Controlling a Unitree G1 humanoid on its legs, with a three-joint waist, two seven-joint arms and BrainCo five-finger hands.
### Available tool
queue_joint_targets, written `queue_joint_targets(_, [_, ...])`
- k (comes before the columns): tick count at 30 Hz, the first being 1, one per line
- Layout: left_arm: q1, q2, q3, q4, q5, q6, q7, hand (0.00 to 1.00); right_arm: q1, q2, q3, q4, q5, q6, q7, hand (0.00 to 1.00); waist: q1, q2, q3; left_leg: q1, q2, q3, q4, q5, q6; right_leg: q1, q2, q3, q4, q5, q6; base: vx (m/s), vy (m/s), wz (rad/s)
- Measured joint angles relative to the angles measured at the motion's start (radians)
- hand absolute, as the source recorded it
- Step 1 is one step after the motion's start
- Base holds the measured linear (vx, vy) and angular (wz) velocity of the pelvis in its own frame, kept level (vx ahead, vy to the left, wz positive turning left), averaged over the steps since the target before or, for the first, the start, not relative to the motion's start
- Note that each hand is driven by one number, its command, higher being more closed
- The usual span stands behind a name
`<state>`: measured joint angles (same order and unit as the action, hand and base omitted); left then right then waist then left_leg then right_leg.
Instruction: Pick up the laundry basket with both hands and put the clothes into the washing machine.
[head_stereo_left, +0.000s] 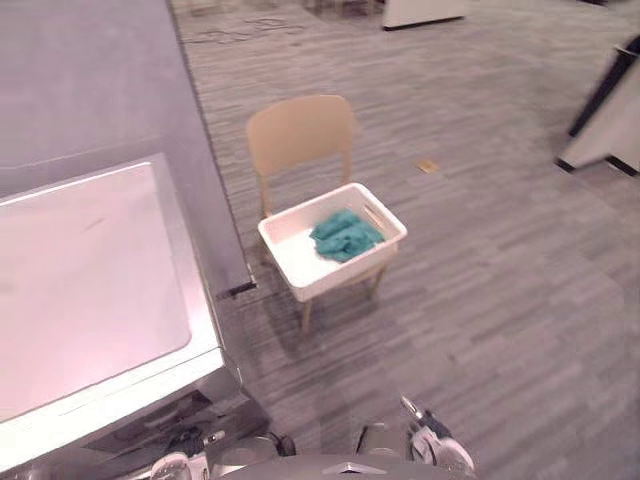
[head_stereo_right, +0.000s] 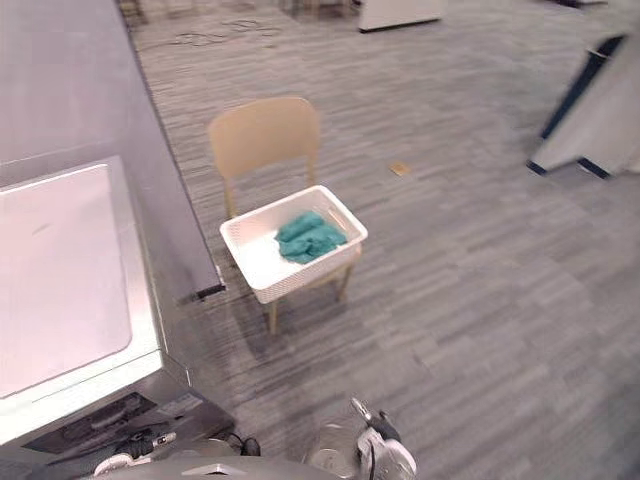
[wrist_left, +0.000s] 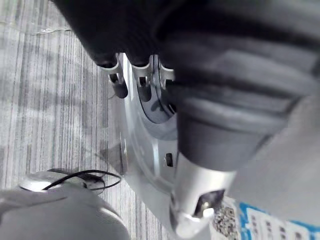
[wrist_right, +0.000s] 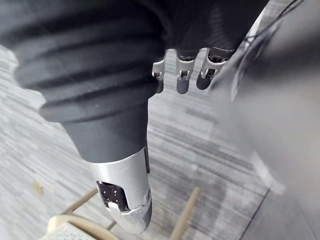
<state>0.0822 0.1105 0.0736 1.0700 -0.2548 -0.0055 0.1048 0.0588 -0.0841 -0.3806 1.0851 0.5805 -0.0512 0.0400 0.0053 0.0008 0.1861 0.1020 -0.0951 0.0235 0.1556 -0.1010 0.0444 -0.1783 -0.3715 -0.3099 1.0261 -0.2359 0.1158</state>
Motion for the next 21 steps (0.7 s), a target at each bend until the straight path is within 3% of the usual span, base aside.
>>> queue_joint_targets(1, [0.0,0.001,-0.006,-0.004,0.0,0.0,0.0,0.0,0.013,0.005,-0.018,0.002,0.004,0.007,0.001,0.0,0.0,0.001,0.005,0.01,0.002,-0.02,0.0,-0.006,-0.01,-0.002,-0.024,-0.001,-0.046,-0.007,0.003,0.22,-0.137,1.2])
queue_joint_targets(3, [0.002,0.0,-0.007,-0.011,-0.001,0.0,-0.001,0.0,0.054,0.018,-0.093,-0.003,0.003,0.012,0.001,0.0,0.0,0.001,0.003,0.027,0.02,-0.07,0.005,-0.029,-0.042,0.006,-0.083,0.048,-0.289,0.017,-0.013,0.16,-0.223,0.8])
queue_joint_targets(5, [0.002,-0.001,0.0,-0.022,0.0,-0.011,-0.001,0.0,0.057,0.043,-0.168,0.004,0.003,0.016,0.001,0.0,0.002,0.004,0.003,-0.004,0.054,-0.092,0.057,-0.082,-0.073,0.004,-0.078,0.172,-0.529,0.098,-0.04,0.05,-0.362,0.32])
queue_joint_targets(6, [0.017,-0.003,0.018,-0.021,0.004,-0.033,-0.01,0.0,0.059,0.065,-0.229,0.023,0.004,0.025,0.002,0.0,0.002,0.007,-0.006,-0.037,0.096,-0.104,0.128,-0.141,-0.101,0.001,-0.049,0.284,-0.638,0.161,-0.023,0.07,-0.565,0.08])
queue_joint_targets(7, [0.031,-0.004,0.04,-0.018,0.004,-0.042,-0.009,0.0,0.063,0.072,-0.251,0.042,0.003,0.036,0.002,0.0,0.003,-0.003,-0.024,-0.045,0.126,-0.108,0.155,-0.168,-0.134,0.002,-0.026,0.326,-0.668,0.19,0.014,0.11,-0.681,0.01])
queue_joint_targets(9, [0.064,0.038,0.141,0.001,0.004,-0.057,0.02,0.0,0.086,0.09,-0.25,0.074,0.001,0.053,0.003,0.0,0.004,-0.056,-0.072,-0.048,0.167,-0.126,0.17,-0.205,-0.2,0.041,-0.007,0.291,-0.725,0.232,0.111,0.16,-0.663,0.21])
queue_joint_targets(10, [0.073,0.022,0.165,0.036,0.023,-0.053,0.002,0.0,0.093,0.058,-0.252,0.087,0.0,0.058,0.001,0.0,-0.008,-0.014,-0.073,-0.041,0.243,-0.164,0.181,-0.208,-0.219,0.068,0.05,0.227,-0.694,0.193,0.14,0.15,-0.5,0.48])
queue_joint_targets(11, [0.081,0.002,0.176,0.043,0.025,-0.054,-0.009,0.0,0.101,0.039,-0.252,0.087,0.0,0.055,0.002,0.0,-0.01,0.012,-0.087,-0.043,0.268,-0.157,0.179,-0.184,-0.223,0.069,0.073,0.208,-0.686,0.169,0.134,0.19,-0.528,0.54])
queue_joint_targets(12, [0.091,-0.05,0.205,0.05,0.025,-0.054,-0.026,0.0,0.091,0.004,-0.249,0.087,0.0,0.054,0.002,0.0,-0.01,0.035,-0.088,-0.04,0.291,-0.149,0.192,-0.128,-0.206,0.075,0.099,0.189,-0.652,0.137,0.113,0.17,-0.449,0.36])
queue_joint_targets(14, [0.109,-0.084,0.276,0.048,0.019,-0.056,-0.039,0.0,0.067,-0.031,-0.207,0.086,-0.001,0.052,0.003,0.0,-0.01,0.046,-0.086,-0.111,0.321,-0.15,0.318,-0.052,-0.134,0.119,0.129,0.139,-0.658,0.102,0.073,0.14,-0.525,0.51])
queue_joint_targets(15, [0.109,-0.085,0.312,0.046,0.014,-0.055,-0.045,0.0,0.049,-0.035,-0.176,0.086,-0.003,0.048,0.003,0.0,-0.014,0.046,-0.083,-0.177,0.355,-0.122,0.433,0.024,-0.061,0.167,0.154,0.084,-0.688,0.094,0.056,0.1,-0.488,0.76])
queue_joint_targets(16, [0.107,-0.087,0.323,0.039,0.008,-0.055,-0.045,0.0,0.04,-0.038,-0.155,0.085,-0.006,0.043,0.001,0.0,-0.008,0.045,-0.071,-0.213,0.403,-0.075,0.502,0.117,-0.023,0.228,0.187,0.046,-0.729,0.097,0.031,0.09,-0.383,0.7])
queue_joint_targets(18, [0.117,-0.084,0.324,0.039,-0.001,-0.053,-0.045,0.0,0.021,-0.041,-0.123,0.067,0.002,0.028,-0.001,0.0,0.008,0.037,-0.063,-0.241,0.467,0.022,0.547,0.229,0.0,0.298,0.21,0.002,-0.782,0.096,0.009,0.09,-0.294,0.46])
queue_joint_targets(19, [0.117,-0.084,0.317,0.039,-0.001,-0.052,-0.045,0.0,0.018,-0.041,-0.11,0.062,0.005,0.022,-0.002,0.0,0.008,0.032,-0.062,-0.255,0.479,0.064,0.571,0.225,0.005,0.319,0.211,-0.012,-0.804,0.099,0.004,0.11,-0.227,0.67])
queue_joint_targets(20, [0.114,-0.084,0.302,0.039,0.0,-0.044,-0.046,0.0,0.015,-0.056,-0.106,0.047,0.009,0.01,-0.012,0.0,0.007,0.031,-0.062,-0.285,0.476,0.16,0.631,0.159,-0.005,0.349,0.207,-0.046,-0.847,0.108,-0.003,0.11,-0.129,0.8])
queue_joint_targets(21, [0.11,-0.09,0.286,0.039,0.001,-0.041,-0.046,0.0,0.012,-0.059,-0.115,0.023,0.012,0.004,-0.029,0.0,0.005,0.032,-0.061,-0.297,0.446,0.243,0.622,0.088,-0.048,0.365,0.204,-0.071,-0.881,0.12,-0.001,0.11,-0.078,0.73])
